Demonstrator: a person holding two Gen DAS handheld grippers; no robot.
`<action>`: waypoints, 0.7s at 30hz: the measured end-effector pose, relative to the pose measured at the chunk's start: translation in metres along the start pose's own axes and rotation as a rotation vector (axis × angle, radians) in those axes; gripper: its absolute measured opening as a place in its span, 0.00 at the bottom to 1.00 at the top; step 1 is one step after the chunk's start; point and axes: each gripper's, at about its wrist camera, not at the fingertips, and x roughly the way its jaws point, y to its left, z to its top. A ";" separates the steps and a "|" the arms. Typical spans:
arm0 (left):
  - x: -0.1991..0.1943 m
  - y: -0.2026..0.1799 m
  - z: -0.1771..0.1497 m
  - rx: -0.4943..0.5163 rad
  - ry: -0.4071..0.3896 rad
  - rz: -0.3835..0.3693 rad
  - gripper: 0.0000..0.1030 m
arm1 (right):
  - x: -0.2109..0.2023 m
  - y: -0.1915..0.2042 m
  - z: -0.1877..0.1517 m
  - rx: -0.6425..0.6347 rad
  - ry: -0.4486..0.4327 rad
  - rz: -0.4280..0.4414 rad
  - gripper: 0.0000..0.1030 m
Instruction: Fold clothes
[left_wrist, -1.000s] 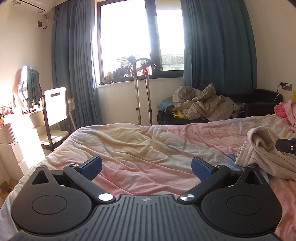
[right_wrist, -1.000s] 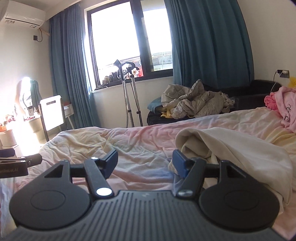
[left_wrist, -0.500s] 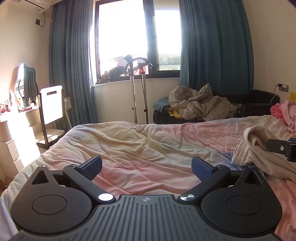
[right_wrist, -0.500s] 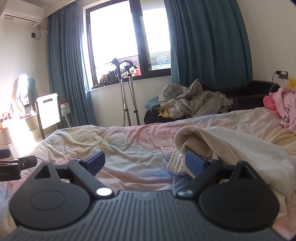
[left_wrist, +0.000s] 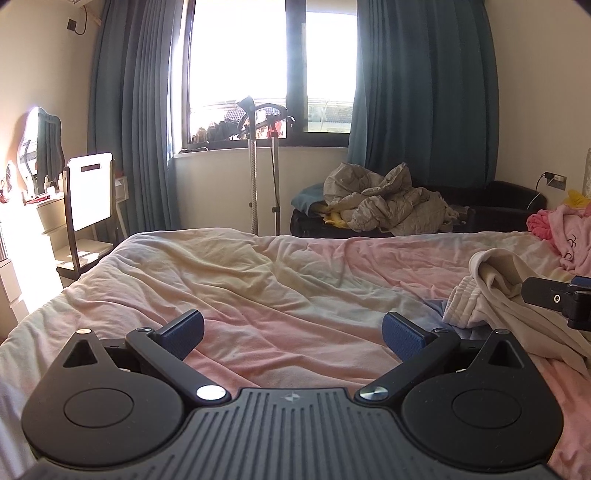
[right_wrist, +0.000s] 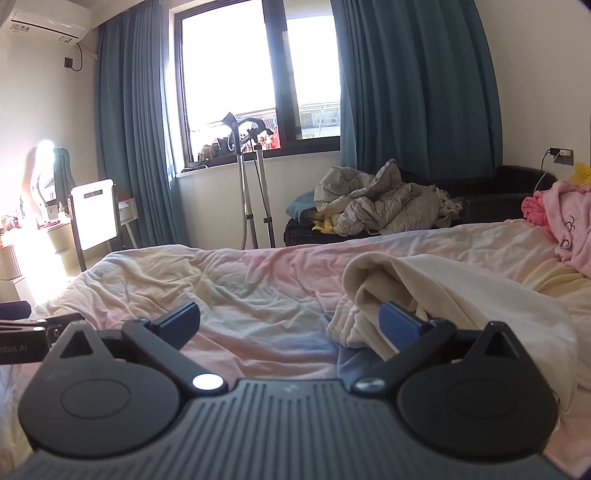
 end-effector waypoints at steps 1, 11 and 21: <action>0.000 0.000 0.000 0.000 0.000 0.002 1.00 | -0.001 -0.001 0.000 0.003 0.001 0.000 1.00; 0.002 -0.002 0.000 0.006 0.003 0.018 1.00 | 0.001 -0.001 -0.001 0.006 -0.002 -0.003 1.00; 0.003 0.000 0.000 -0.003 0.006 0.024 1.00 | 0.002 0.000 -0.002 0.000 -0.002 -0.009 1.00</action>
